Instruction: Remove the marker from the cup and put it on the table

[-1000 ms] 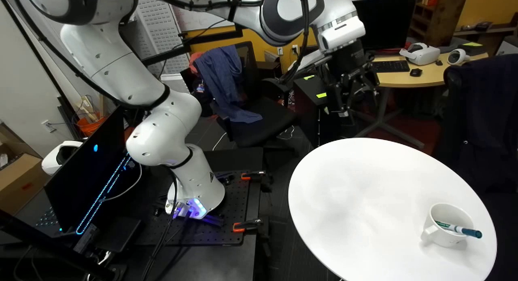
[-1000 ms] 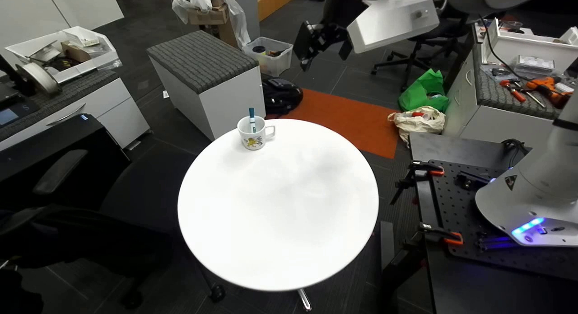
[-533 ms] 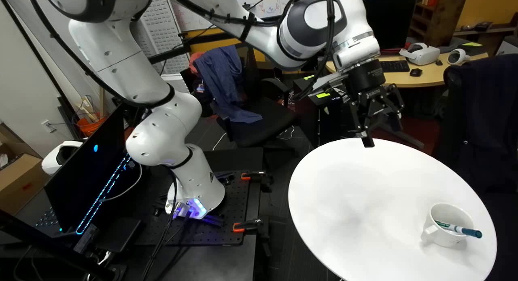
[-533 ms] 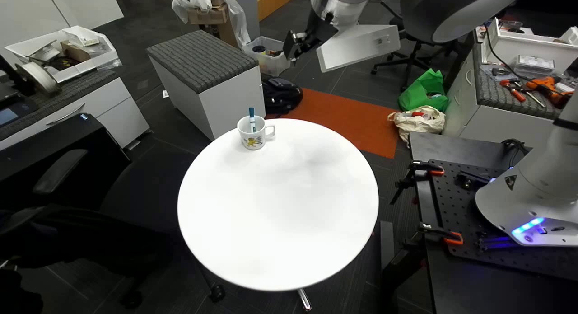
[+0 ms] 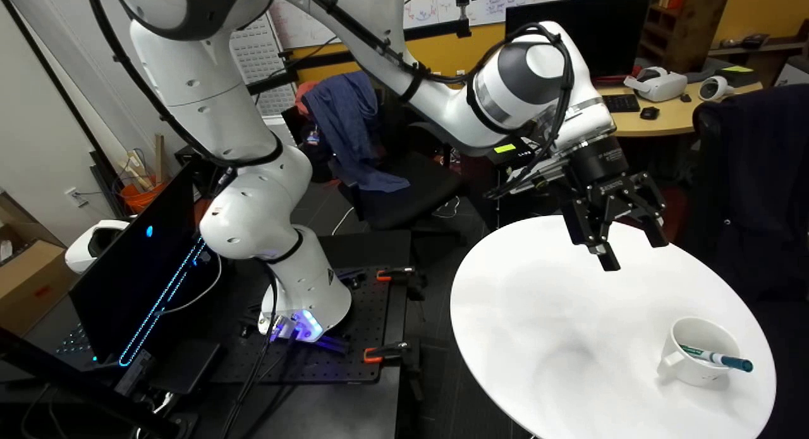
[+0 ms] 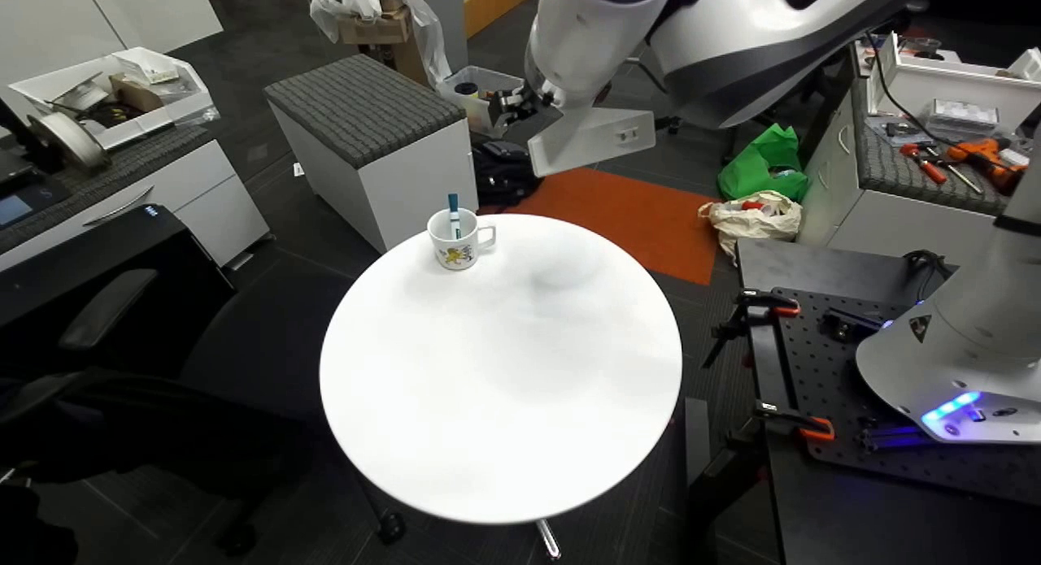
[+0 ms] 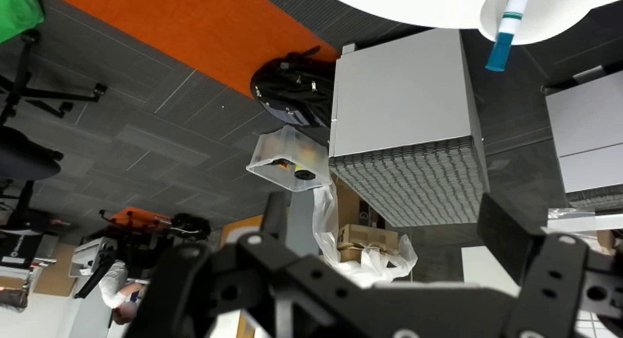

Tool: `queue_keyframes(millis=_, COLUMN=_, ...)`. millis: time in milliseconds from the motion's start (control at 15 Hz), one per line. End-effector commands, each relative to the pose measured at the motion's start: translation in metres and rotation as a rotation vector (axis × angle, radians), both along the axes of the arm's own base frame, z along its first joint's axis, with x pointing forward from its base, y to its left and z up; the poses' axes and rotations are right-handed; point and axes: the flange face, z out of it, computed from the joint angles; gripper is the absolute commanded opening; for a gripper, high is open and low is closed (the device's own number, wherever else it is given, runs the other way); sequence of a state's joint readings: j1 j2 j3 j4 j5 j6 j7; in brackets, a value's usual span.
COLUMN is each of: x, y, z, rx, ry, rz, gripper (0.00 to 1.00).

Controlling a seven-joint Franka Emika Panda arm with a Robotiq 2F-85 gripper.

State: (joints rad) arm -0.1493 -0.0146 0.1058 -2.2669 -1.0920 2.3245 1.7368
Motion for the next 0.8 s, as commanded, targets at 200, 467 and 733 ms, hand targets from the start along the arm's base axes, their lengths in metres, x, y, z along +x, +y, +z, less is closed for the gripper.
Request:
queue_keyframes(millis=200, x=0.024, y=0.004, z=-0.042, rx=-0.039, ry=-0.034, rz=0.013, gripper=1.0)
queue_keyframes(millis=467, x=0.032, y=0.007, z=-0.059, rx=0.0, ry=-0.017, rz=0.009, gripper=1.0)
queue_keyframes(millis=733, x=0.025, y=0.008, z=-0.064, rx=-0.005, ry=0.017, rz=0.006, gripper=1.0)
